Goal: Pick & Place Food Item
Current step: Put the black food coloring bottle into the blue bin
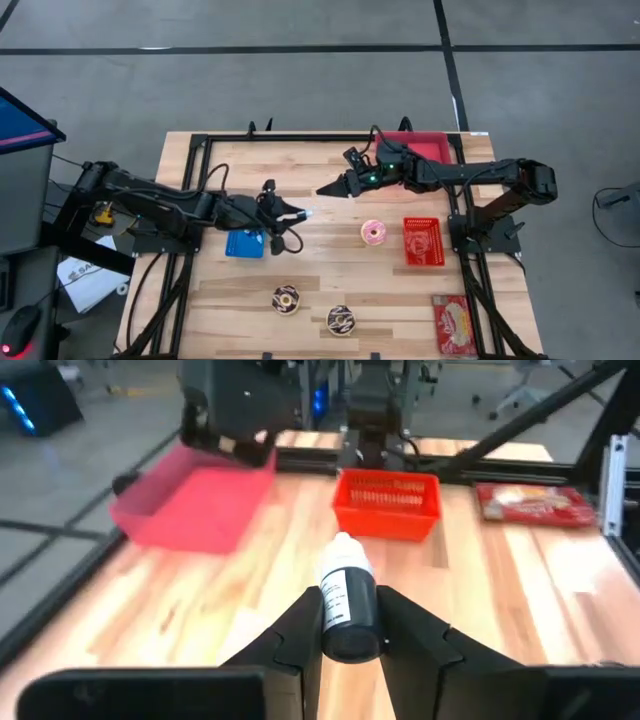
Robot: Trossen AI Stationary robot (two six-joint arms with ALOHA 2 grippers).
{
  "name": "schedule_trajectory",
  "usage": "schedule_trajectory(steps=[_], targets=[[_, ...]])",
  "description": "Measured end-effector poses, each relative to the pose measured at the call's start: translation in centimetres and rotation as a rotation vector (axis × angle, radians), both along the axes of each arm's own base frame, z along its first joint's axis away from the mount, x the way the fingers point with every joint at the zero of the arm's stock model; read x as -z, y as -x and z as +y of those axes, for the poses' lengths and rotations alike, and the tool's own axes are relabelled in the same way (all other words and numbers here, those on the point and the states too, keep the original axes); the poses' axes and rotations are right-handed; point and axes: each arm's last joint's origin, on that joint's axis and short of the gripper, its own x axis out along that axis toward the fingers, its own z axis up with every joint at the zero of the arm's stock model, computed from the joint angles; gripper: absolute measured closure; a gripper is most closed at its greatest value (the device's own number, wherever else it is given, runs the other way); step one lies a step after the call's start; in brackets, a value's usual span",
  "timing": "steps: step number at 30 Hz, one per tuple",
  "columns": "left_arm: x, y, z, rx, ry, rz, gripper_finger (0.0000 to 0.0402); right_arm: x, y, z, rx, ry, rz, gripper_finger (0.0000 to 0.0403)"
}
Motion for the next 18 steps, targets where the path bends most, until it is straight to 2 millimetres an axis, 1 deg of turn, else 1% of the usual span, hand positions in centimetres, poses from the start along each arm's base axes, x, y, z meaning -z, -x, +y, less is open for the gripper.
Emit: schedule_trajectory(steps=[4, 6, 11, 14, 18], targets=[[0.1, 2.2, -0.2, -0.016, 0.053, 0.111, 0.0331, 0.1, 0.0, 0.0, -0.003, -0.001, 0.016, 0.0235], [0.4, 3.7, -0.2, -0.035, 0.078, 0.191, 0.0329, 0.2, 0.0, 0.0, -0.004, -0.002, 0.022, 0.0235], [0.6, 6.8, -0.1, -0.114, 0.175, 0.313, 0.033, 0.3, 0.0, 0.1, -0.016, -0.001, 0.033, 0.0236], [1.1, 8.4, 0.2, -0.203, 0.249, 0.398, 0.033, 0.4, 0.1, 0.1, -0.027, -0.003, 0.039, 0.0237], [1.9, 9.6, 0.3, -0.323, 0.33, 0.495, 0.0328, 0.5, 0.1, 0.1, -0.027, -0.002, 0.048, 0.0237]])
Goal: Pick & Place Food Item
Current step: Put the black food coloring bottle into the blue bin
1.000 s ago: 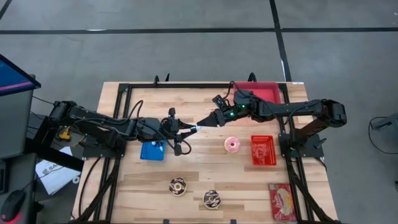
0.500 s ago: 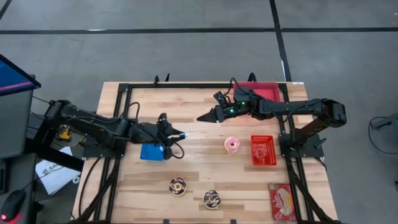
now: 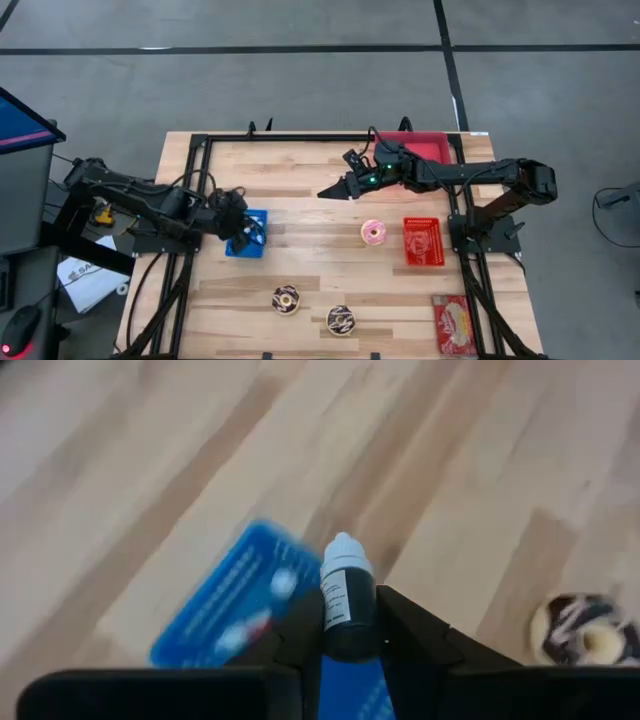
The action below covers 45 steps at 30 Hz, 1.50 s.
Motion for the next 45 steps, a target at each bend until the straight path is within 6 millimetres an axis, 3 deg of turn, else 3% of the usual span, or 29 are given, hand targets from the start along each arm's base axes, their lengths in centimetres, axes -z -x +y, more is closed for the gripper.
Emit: schedule_trajectory(steps=[10, 25, 45], targets=[[3.9, 0.7, -0.2, -0.231, 0.243, 0.075, 0.0328, 0.3, 0.0, 0.0, -0.001, -0.001, 0.032, 0.0237], [7.9, 0.4, -0.3, -0.288, 0.349, -0.009, 0.0322, 0.4, 0.1, 0.1, -0.003, -0.007, 0.041, 0.0237], [8.5, 0.4, 0.0, -0.324, 0.291, -0.056, 0.0309, 0.9, 0.2, 0.2, -0.004, -0.017, 0.094, 0.0237]])
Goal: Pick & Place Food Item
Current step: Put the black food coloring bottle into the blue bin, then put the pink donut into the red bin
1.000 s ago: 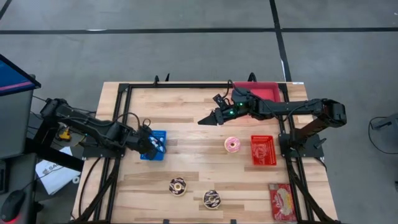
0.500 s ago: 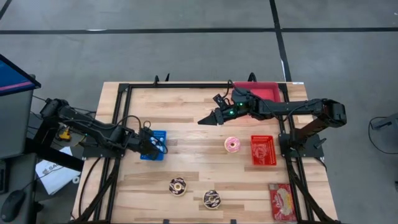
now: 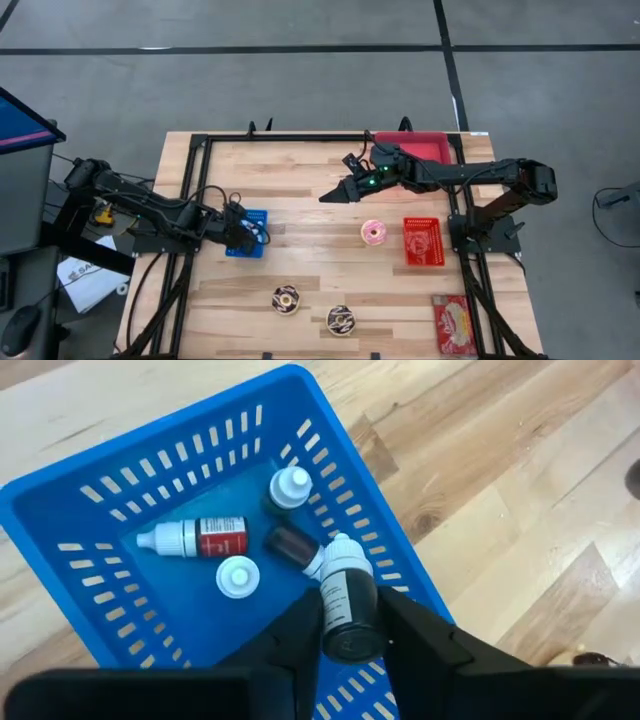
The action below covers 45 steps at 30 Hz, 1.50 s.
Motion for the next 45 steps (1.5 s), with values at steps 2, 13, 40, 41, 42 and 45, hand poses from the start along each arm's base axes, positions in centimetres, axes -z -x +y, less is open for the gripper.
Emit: schedule_trajectory(steps=[2, 13, 40, 41, 42, 45], targets=[[0.0, 0.0, 0.0, -0.006, -0.012, -0.004, 0.0299, 0.0, 0.0, 0.0, 0.0, 0.0, 0.001, 0.0237], [-0.1, -0.1, 0.0, -0.008, -0.014, -0.014, 0.0266, 0.3, 0.1, 0.0, -0.001, 0.003, 0.031, 0.0237], [-11.1, -0.1, 1.4, 0.07, -0.603, -0.855, 0.0261, 6.7, 5.4, 2.6, 0.065, 0.213, 0.938, 0.0237], [-11.4, -0.1, 1.5, 0.072, -0.624, -0.859, 0.0261, 6.8, 5.7, 2.7, 0.076, 0.236, 0.966, 0.0237], [-11.7, -0.1, 1.5, 0.075, -0.641, -0.861, 0.026, 6.9, 5.8, 2.8, 0.084, 0.259, 0.984, 0.0237], [-12.7, -0.2, 1.7, 0.075, -0.679, -0.862, 0.026, 6.9, 5.9, 3.1, 0.097, 0.325, 0.992, 0.0237]])
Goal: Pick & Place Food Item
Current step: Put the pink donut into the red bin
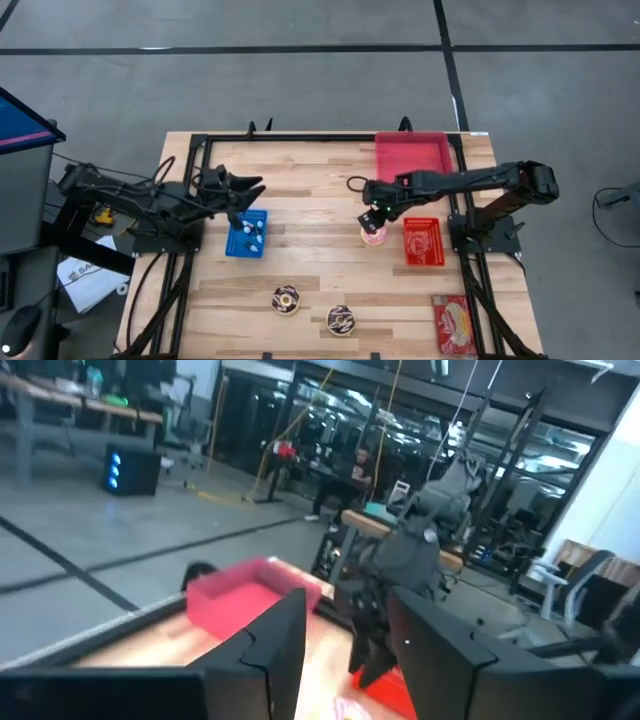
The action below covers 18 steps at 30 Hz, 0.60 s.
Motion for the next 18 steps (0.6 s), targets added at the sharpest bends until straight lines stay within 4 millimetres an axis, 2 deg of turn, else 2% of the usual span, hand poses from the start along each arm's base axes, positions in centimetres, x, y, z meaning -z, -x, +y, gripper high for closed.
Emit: schedule_trajectory(steps=[6, 11, 18], targets=[[-2.5, -0.1, 0.2, 0.004, -0.059, -0.02, 0.0247, 0.1, 0.5, 0.8, -0.196, 0.122, 0.064, 0.0237], [-4.6, 0.3, 0.3, 0.045, -0.084, 0.029, 0.0223, 0.3, 1.2, 2.2, -0.393, 0.138, 0.142, 0.0237], [-5.6, 0.8, 0.5, 0.049, -0.134, 0.132, 0.0206, 0.3, 1.3, 4.3, -0.562, 0.146, 0.131, 0.0237]])
